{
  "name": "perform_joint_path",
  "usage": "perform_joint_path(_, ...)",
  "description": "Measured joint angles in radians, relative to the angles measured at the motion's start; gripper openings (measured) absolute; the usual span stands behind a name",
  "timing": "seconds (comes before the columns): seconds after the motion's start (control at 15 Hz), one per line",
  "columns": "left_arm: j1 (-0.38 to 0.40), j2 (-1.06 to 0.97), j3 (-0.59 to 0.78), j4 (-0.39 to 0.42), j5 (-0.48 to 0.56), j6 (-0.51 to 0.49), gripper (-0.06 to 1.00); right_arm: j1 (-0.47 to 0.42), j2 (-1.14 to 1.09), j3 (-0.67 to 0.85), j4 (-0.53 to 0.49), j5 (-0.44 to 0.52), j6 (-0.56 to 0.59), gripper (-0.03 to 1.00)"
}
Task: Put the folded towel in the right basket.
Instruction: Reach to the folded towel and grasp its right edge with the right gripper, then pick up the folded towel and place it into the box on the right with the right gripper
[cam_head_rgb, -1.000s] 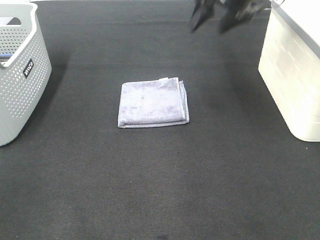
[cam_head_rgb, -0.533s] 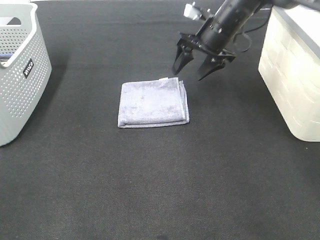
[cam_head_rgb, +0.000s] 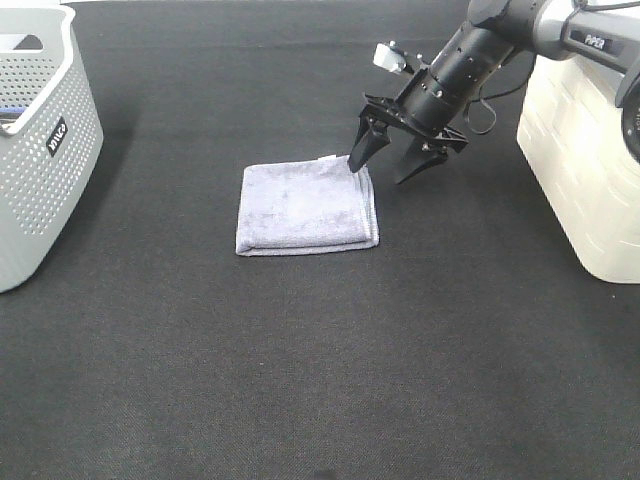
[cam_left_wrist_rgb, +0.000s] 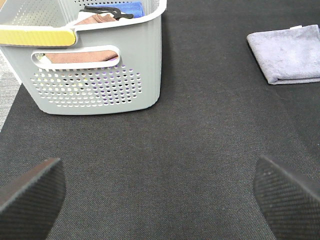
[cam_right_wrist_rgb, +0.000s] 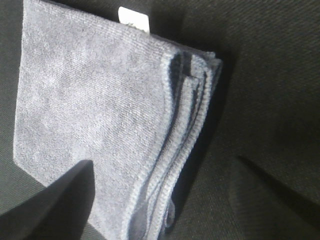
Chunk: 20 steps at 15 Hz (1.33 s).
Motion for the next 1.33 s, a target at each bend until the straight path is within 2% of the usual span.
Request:
perform_joint_path(0.2, 0.000, 0.000, 0.000, 0.000, 0.000, 0.000, 0.97, 0.000, 0.035, -0.001, 0.000, 0.000, -0.003, 0.71)
perform_joint_path(0.4, 0.000, 0.000, 0.000, 0.000, 0.000, 0.000, 0.97, 0.005, 0.071, -0.004, 0.065, 0.000, -0.016, 0.68)
perform_joint_path(0.47, 0.000, 0.000, 0.000, 0.000, 0.000, 0.000, 0.97, 0.013, 0.073, -0.004, 0.072, 0.000, -0.022, 0.61)
perform_joint_path(0.53, 0.000, 0.000, 0.000, 0.000, 0.000, 0.000, 0.97, 0.022, 0.078, -0.004, 0.072, 0.000, -0.023, 0.50)
perform_joint_path(0.67, 0.000, 0.000, 0.000, 0.000, 0.000, 0.000, 0.97, 0.033, 0.090, -0.004, 0.065, 0.000, -0.023, 0.16)
perform_joint_path(0.73, 0.000, 0.000, 0.000, 0.000, 0.000, 0.000, 0.97, 0.036, 0.091, -0.004, 0.065, 0.000, -0.026, 0.05)
perform_joint_path(1.0, 0.000, 0.000, 0.000, 0.000, 0.000, 0.000, 0.97, 0.036, 0.026, -0.004, 0.047, 0.000, -0.051, 0.06)
perform_joint_path(1.33, 0.000, 0.000, 0.000, 0.000, 0.000, 0.000, 0.97, 0.036, -0.226, -0.004, 0.003, 0.002, -0.076, 0.06)
